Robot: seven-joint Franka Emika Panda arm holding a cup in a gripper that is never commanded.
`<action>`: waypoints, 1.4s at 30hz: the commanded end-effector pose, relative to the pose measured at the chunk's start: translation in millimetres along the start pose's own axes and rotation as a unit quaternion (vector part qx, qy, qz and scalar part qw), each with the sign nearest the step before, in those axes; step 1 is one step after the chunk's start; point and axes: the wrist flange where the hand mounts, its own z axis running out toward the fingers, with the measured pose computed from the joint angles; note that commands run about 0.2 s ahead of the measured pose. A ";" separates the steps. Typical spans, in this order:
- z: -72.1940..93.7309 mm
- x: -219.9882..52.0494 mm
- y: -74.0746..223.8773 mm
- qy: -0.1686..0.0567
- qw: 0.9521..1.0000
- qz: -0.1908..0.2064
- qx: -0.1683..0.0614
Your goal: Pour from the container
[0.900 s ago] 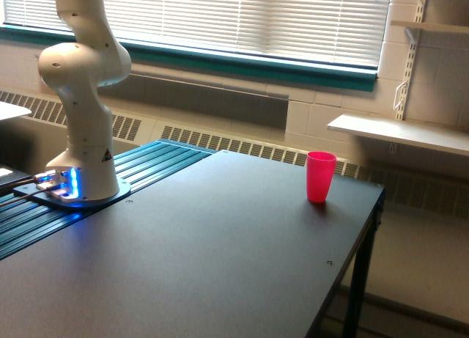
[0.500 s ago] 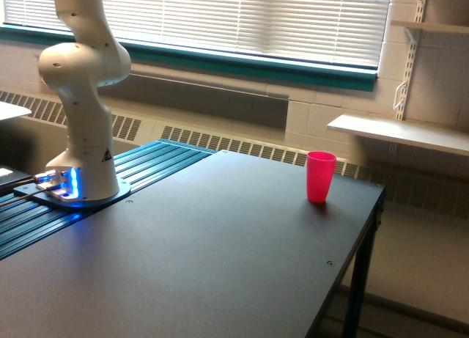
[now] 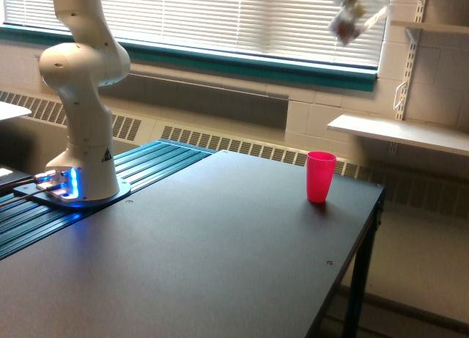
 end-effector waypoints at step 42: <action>124.5 -121.6 4.8 -0.137 0.966 0.055 -0.214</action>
